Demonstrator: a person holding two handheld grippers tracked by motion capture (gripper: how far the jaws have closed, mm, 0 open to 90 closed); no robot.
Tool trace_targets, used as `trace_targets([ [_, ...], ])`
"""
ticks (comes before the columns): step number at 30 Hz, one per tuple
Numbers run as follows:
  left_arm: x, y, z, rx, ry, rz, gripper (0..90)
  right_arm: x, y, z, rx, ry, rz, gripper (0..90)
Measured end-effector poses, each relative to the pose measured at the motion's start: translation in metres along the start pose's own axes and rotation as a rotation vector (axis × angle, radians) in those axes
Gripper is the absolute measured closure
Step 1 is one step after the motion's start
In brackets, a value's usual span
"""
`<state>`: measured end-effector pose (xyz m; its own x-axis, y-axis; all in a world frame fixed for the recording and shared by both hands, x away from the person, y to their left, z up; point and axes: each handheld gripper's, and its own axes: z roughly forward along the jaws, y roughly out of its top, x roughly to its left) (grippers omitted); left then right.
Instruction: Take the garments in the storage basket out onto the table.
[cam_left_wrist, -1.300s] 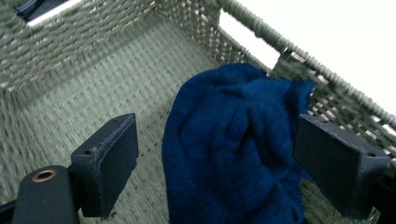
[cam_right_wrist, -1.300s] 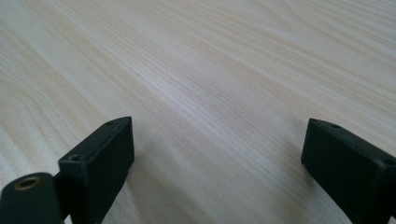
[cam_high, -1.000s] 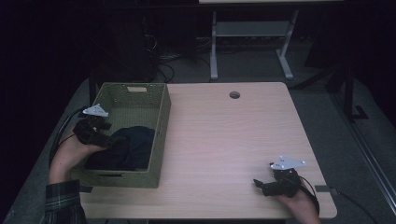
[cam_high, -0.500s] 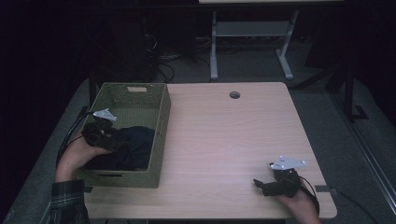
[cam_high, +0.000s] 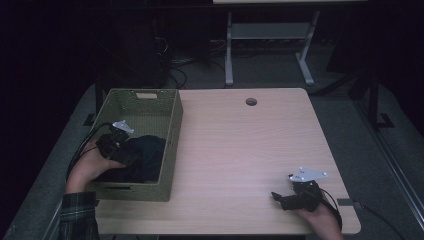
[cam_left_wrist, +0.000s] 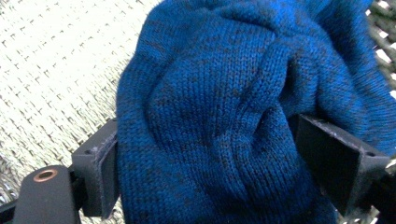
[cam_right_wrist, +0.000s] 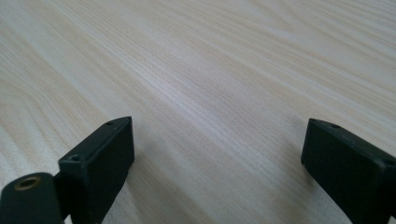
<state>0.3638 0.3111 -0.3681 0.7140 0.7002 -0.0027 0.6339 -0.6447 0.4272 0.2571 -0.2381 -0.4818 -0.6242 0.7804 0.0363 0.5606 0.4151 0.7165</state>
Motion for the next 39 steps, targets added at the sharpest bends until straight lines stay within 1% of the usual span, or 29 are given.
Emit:
trace_targets([
  [2, 0.0, 0.001, 0.001, 0.012, -0.007, 0.001, 14.6, 0.0, 0.0, 0.0, 0.0, 0.0, -0.001, 9.1],
  [3, 0.0, 0.001, 0.001, 0.016, -0.021, 0.001, 16.6, 0.0, 0.0, 0.0, 0.0, 0.0, -0.001, 9.1],
  [5, 0.001, 0.001, 0.001, 0.019, -0.043, 0.003, 22.5, 0.0, 0.0, 0.0, 0.0, 0.0, 0.001, 9.1],
  [7, 0.001, 0.0, 0.001, 0.023, -0.069, -0.006, 29.2, 0.0, 0.0, 0.0, 0.001, 0.0, 0.0, 9.1],
  [10, 0.003, 0.0, 0.0, 0.033, -0.088, -0.017, 42.1, 0.0, 0.0, 0.0, 0.0, 0.0, 0.0, 9.1],
  [11, 0.003, 0.0, -0.001, 0.036, -0.096, -0.02, 49.4, 0.0, 0.0, 0.0, 0.0, 0.0, -0.001, 9.1],
  [12, 0.004, 0.001, -0.001, 0.038, -0.095, -0.019, 49.4, 0.0, 0.0, 0.0, 0.0, 0.0, -0.001, 9.1],
  [14, 0.004, 0.001, -0.003, 0.037, -0.097, -0.027, 54.9, 0.0, 0.0, 0.0, 0.0, 0.0, -0.001, 9.1],
  [16, 0.004, 0.001, -0.004, 0.044, -0.097, -0.029, 58.4, 0.0, 0.0, 0.0, 0.001, 0.0, 0.001, 9.1],
  [17, 0.004, 0.001, -0.005, 0.042, -0.101, -0.036, 59.5, 0.0, 0.0, 0.0, 0.001, 0.0, 0.001, 9.1],
  [20, 0.005, 0.001, -0.009, 0.041, -0.089, -0.046, 61.7, 0.0, 0.0, 0.0, 0.001, 0.0, 0.002, 9.1],
  [22, 0.005, 0.0, -0.013, 0.027, -0.081, -0.048, 63.4, 0.0, 0.0, 0.0, 0.001, 0.0, 0.002, 9.1],
  [23, 0.005, -0.001, -0.016, 0.022, -0.084, -0.059, 64.6, 0.0, 0.0, 0.0, 0.002, -0.001, 0.003, 9.1],
  [26, 0.007, -0.002, -0.021, 0.01, -0.081, -0.072, 64.9, 0.0, 0.0, 0.0, 0.003, 0.001, 0.006, 9.1],
  [28, 0.007, -0.001, -0.028, 0.009, -0.071, -0.07, 64.9, 0.0, 0.0, 0.0, 0.003, 0.0, 0.005, 9.1],
  [30, 0.007, 0.0, -0.035, -0.004, -0.064, -0.076, 64.9, 0.0, 0.0, 0.0, 0.003, 0.0, 0.006, 9.1],
  [31, 0.007, 0.001, -0.037, -0.007, -0.064, -0.068, 64.9, 0.0, 0.0, 0.0, 0.003, 0.0, 0.005, 9.1],
  [33, 0.008, 0.003, -0.044, -0.021, -0.06, -0.068, 64.9, 0.0, 0.0, 0.0, 0.003, 0.001, 0.005, 9.1],
  [35, 0.008, 0.006, -0.051, -0.028, -0.047, -0.068, 64.9, 0.0, 0.0, 0.0, 0.003, 0.0, 0.005, 9.1],
  [37, 0.009, 0.008, -0.058, -0.031, -0.032, -0.058, 64.9, 0.0, 0.0, 0.0, 0.003, 0.001, 0.005, 9.1],
  [39, 0.009, 0.011, -0.065, -0.038, -0.021, -0.062, 64.9, 0.0, 0.0, 0.0, 0.003, 0.001, 0.005, 9.1],
])
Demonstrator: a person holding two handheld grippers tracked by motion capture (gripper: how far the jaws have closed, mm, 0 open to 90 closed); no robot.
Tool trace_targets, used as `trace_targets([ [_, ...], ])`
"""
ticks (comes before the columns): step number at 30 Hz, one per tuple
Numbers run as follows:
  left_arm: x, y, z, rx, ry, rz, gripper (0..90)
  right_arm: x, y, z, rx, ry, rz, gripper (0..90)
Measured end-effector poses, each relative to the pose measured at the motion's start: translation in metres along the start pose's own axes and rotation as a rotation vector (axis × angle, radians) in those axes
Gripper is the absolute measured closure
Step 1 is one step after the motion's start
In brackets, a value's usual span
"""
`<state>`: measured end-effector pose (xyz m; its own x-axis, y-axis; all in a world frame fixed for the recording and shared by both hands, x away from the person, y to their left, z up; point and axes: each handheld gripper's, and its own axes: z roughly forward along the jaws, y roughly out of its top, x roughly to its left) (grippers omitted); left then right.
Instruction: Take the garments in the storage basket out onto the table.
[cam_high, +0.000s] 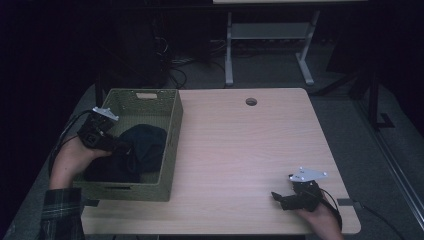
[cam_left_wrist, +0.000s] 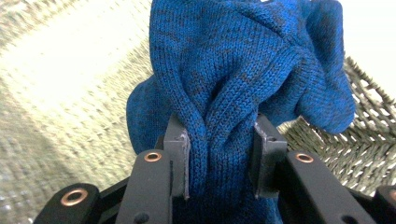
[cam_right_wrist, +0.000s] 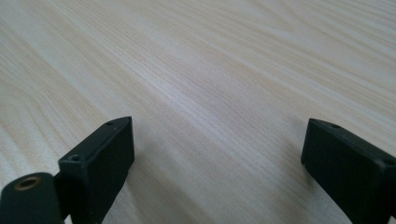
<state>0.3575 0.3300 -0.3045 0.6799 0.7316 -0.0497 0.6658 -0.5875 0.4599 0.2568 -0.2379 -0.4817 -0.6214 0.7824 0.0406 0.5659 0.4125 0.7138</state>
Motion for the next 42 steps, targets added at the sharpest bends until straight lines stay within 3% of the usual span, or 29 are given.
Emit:
trace_targets([
  [14, 0.001, 0.025, -0.045, -0.069, 0.05, 0.042, 64.9, 0.0, 0.0, 0.0, -0.001, 0.0, 0.001, 9.1],
  [20, 0.0, 0.029, -0.058, -0.099, 0.051, 0.052, 64.9, 0.0, 0.0, 0.0, -0.001, 0.0, 0.0, 9.1],
  [26, -0.003, 0.033, -0.066, -0.11, 0.059, 0.057, 65.0, 0.0, 0.0, 0.0, -0.001, 0.0, 0.0, 9.1],
  [42, -0.023, 0.061, -0.071, -0.138, 0.018, 0.116, 65.0, 0.0, 0.0, 0.0, -0.002, -0.001, 0.0, 9.4],
])
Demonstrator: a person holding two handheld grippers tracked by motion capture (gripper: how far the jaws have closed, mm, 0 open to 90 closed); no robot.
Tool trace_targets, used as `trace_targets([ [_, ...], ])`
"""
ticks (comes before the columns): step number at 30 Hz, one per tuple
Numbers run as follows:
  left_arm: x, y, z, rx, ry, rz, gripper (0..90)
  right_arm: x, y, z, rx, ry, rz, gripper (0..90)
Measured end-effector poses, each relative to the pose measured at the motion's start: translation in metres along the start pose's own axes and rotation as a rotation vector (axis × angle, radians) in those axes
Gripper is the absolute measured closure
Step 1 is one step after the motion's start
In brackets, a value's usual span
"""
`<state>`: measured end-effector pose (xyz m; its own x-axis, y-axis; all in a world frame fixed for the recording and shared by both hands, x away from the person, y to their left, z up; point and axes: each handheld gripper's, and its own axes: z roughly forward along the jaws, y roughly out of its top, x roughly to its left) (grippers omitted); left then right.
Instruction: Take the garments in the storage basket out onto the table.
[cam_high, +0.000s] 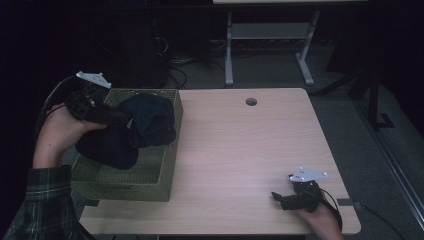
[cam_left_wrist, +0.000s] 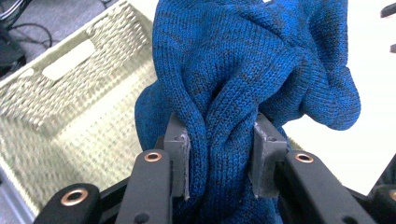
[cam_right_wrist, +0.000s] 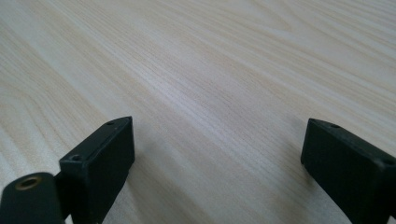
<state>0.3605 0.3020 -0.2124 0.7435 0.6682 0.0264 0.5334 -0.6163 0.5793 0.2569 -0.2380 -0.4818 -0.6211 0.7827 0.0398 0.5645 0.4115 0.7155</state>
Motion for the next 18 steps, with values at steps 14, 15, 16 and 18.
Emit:
trace_targets([
  [14, -0.024, 0.039, 0.008, -0.028, -0.038, 0.059, 65.1, 0.0, 0.0, 0.0, 0.001, 0.0, 0.0, 9.3],
  [15, -0.025, 0.041, 0.009, -0.027, -0.04, 0.063, 65.1, 0.0, 0.0, 0.0, 0.001, 0.0, 0.001, 9.3],
  [16, -0.027, 0.044, 0.01, -0.029, -0.044, 0.07, 65.1, 0.0, 0.0, 0.0, 0.001, 0.0, 0.0, 9.3],
  [18, -0.032, 0.051, 0.013, -0.032, -0.052, 0.08, 65.1, 0.0, 0.0, 0.0, 0.001, 0.0, 0.0, 9.3],
])
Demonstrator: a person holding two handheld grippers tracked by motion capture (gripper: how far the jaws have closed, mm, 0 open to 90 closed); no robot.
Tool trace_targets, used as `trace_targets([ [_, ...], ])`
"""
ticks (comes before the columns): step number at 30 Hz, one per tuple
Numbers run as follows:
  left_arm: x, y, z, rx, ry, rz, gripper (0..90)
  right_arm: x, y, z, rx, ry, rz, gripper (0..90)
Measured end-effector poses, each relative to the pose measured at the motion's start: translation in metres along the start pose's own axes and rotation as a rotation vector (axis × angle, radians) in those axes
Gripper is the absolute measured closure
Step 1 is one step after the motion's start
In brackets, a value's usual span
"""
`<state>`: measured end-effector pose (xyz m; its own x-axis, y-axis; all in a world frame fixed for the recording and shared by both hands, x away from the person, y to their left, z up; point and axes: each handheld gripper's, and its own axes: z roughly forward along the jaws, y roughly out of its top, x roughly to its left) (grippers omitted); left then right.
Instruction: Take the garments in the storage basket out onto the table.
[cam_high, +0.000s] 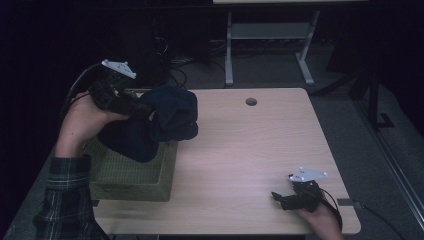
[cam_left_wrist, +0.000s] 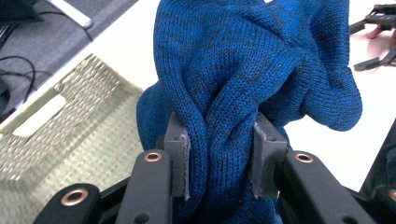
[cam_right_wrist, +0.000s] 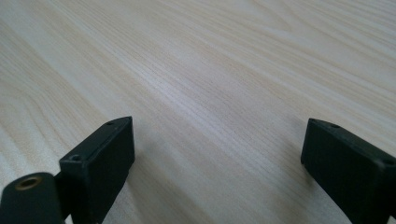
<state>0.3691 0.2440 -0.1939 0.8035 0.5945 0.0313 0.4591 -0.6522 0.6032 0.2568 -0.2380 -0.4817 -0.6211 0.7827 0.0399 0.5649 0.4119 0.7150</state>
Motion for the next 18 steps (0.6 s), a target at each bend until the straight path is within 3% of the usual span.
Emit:
trace_targets([
  [7, -0.013, 0.021, 0.015, -0.014, -0.019, 0.021, 65.2, 0.0, 0.0, 0.0, 0.001, 0.0, 0.001, 9.3],
  [18, -0.035, 0.052, 0.045, 0.003, -0.063, 0.08, 65.2, 0.0, 0.0, 0.0, 0.002, 0.0, 0.002, 9.3],
])
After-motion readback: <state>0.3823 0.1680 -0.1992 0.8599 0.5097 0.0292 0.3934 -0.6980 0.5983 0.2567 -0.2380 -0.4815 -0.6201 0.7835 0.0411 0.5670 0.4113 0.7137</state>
